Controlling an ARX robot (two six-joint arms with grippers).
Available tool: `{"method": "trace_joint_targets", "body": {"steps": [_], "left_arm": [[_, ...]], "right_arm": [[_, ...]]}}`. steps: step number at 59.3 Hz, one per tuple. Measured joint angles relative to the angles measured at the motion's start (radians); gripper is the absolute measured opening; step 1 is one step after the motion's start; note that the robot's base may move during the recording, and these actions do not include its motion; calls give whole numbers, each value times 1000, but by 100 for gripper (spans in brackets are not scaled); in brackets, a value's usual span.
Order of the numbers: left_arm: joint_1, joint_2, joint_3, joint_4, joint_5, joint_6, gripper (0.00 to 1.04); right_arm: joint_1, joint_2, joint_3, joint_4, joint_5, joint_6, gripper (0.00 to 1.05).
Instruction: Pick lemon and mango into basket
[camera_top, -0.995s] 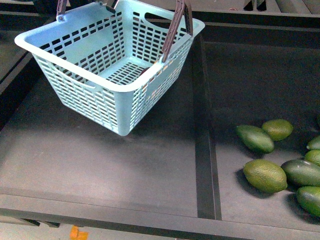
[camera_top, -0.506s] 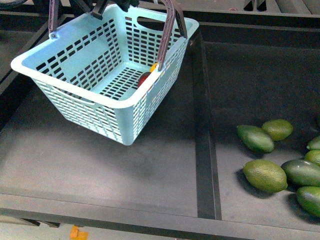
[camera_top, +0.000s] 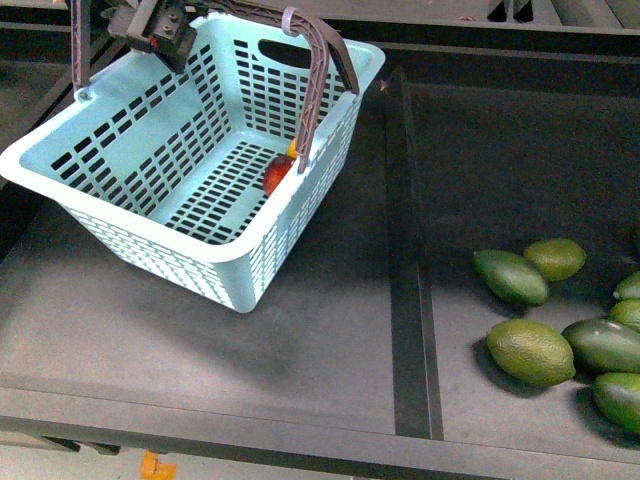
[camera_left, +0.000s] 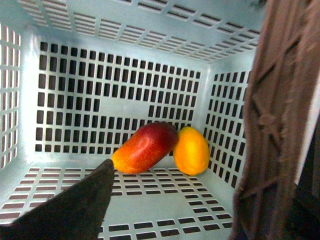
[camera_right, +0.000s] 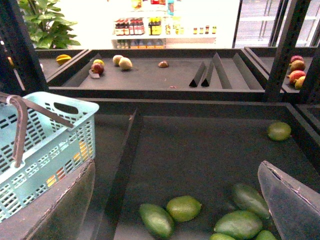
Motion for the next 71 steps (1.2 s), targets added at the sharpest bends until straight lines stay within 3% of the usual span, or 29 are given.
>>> {"method": "trace_joint_targets", "body": {"steps": [5, 9, 15, 22, 26, 35, 62, 64, 71], "left_arm": [[-3, -88, -87, 55, -23, -2, 97], [5, -257, -387, 438, 15, 262, 86], [31, -478, -852, 1012, 54, 838, 67], [85, -622, -1265, 1682, 87, 1353, 44], [111, -693, -1410, 1846, 104, 1469, 31], [145, -846, -1656, 1935, 148, 1563, 3], [227, -1209, -2045, 1944, 229, 1591, 3], [253, -1238, -2063, 1933, 273, 1592, 3], [291, -1291, -2146, 1958, 287, 1592, 3]], "right_arm": [[0, 0, 0, 0, 0, 0, 96], [0, 0, 0, 0, 0, 0, 96], [0, 0, 0, 0, 0, 0, 96], [0, 0, 0, 0, 0, 0, 96], [0, 0, 0, 0, 0, 0, 96], [0, 0, 0, 0, 0, 0, 96], [0, 0, 0, 0, 0, 0, 96], [0, 0, 0, 0, 0, 0, 96], [0, 0, 0, 0, 0, 0, 96]]}}
